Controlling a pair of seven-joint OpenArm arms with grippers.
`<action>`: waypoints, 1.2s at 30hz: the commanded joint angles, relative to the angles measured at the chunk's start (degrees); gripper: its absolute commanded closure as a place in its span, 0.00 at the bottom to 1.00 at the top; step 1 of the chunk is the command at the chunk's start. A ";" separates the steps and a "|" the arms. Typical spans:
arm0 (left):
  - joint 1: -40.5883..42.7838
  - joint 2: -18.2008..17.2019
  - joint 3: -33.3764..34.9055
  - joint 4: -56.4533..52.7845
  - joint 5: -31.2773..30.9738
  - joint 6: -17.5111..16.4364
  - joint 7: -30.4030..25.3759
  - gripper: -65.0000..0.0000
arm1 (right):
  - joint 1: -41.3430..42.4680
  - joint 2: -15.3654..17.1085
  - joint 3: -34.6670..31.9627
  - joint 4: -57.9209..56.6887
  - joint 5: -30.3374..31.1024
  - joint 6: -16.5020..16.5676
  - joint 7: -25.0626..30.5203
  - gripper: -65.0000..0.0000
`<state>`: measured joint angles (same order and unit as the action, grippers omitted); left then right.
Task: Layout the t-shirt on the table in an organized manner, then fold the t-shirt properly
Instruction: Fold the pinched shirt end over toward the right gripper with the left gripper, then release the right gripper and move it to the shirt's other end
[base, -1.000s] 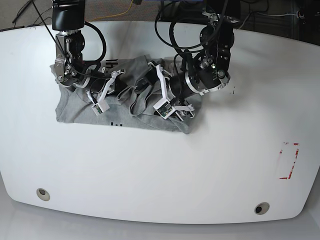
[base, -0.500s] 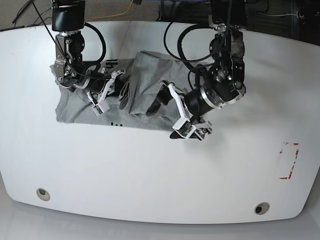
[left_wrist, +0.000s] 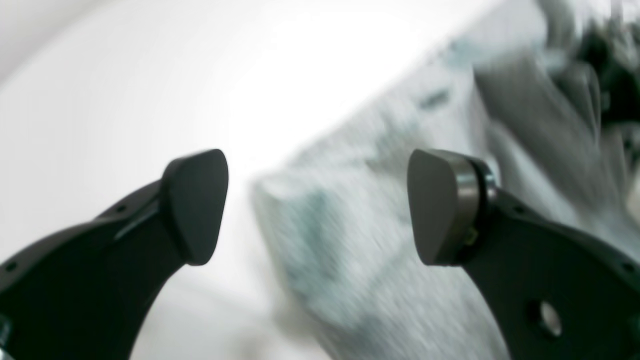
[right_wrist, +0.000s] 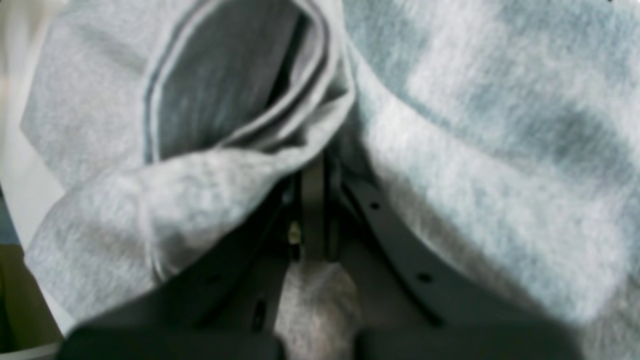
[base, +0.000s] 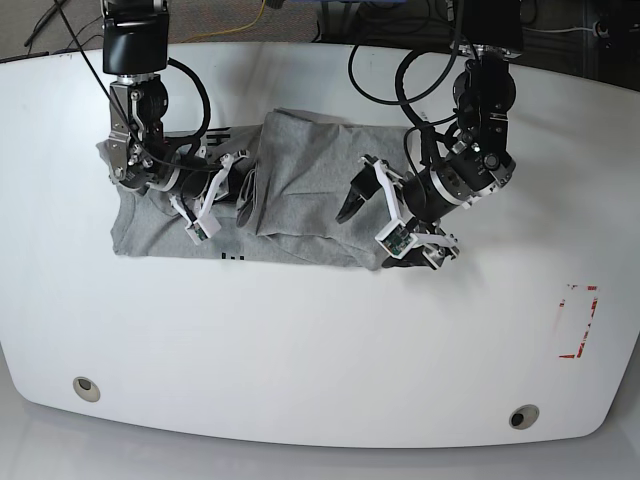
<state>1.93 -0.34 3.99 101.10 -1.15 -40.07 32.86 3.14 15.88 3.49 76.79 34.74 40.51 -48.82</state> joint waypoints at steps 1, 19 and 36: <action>0.31 0.12 -0.08 -0.04 -0.22 0.07 -3.72 0.22 | 2.45 0.78 0.25 0.79 -0.32 -0.51 -1.42 1.00; 0.57 0.29 -0.08 -8.84 3.65 0.07 -5.30 1.00 | 3.41 1.48 0.34 17.67 -0.41 -3.54 -7.31 0.92; 0.66 0.12 -0.08 -9.98 3.74 0.07 -5.30 1.00 | 3.15 4.12 19.77 24.44 -0.76 -10.05 -9.95 0.18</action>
<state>3.40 -0.19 3.90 90.19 3.42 -39.94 28.93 5.21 19.16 20.60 100.53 33.43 30.22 -59.88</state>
